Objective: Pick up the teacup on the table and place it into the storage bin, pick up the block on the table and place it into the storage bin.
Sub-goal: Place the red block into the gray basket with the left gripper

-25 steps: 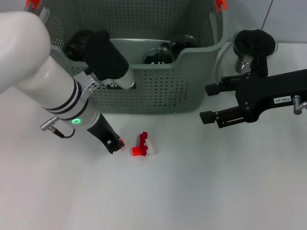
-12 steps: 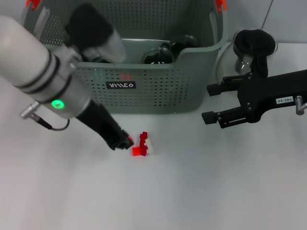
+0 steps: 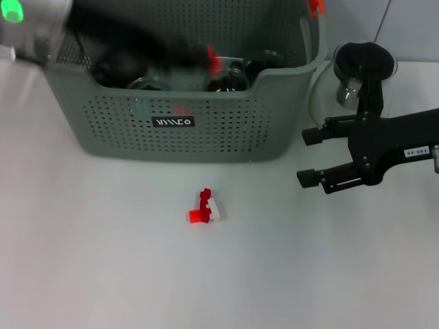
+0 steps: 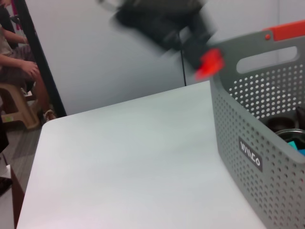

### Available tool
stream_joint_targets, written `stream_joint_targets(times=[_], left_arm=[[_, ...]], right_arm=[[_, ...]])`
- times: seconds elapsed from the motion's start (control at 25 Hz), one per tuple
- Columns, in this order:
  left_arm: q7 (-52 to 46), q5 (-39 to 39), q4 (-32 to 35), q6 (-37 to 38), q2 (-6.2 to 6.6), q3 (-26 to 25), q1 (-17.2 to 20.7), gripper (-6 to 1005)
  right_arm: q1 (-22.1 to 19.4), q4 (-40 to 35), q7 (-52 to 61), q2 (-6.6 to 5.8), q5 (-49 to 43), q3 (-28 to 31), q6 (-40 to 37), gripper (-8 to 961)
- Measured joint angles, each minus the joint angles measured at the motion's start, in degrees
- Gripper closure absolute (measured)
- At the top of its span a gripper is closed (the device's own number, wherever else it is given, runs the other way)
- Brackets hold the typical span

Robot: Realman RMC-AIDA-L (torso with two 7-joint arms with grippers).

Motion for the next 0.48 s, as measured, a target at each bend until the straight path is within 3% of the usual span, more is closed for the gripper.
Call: stream_joint_targets(times=[0.28, 0.32, 0.36, 0.48], left_arm=[[-1.59, 1.13, -18.54, -18.76, 6.80, -1.52, -6.41, 835], [-1.59, 1.13, -18.54, -18.76, 6.80, -1.52, -6.41, 835], [-1.52, 2.81, -24.05, -23.27, 7.88, -1.54, -8.37, 835], [-1.19, 5.64, -27.45, -26.79, 7.90, -1.26, -9.69, 835]], right_arm=[[-0.03, 0.00, -0.01, -0.12, -0.28, -0.45, -0.73, 76], [-0.03, 0.02, -0.01, -0.13, -0.32, -0.49, -0.87, 76], [-0.03, 0.03, -0.01, -0.15, -0.34, -0.52, -1.03, 76], [-0.03, 0.03, 0.03, -0.21, -0.44, -0.58, -1.21, 76]])
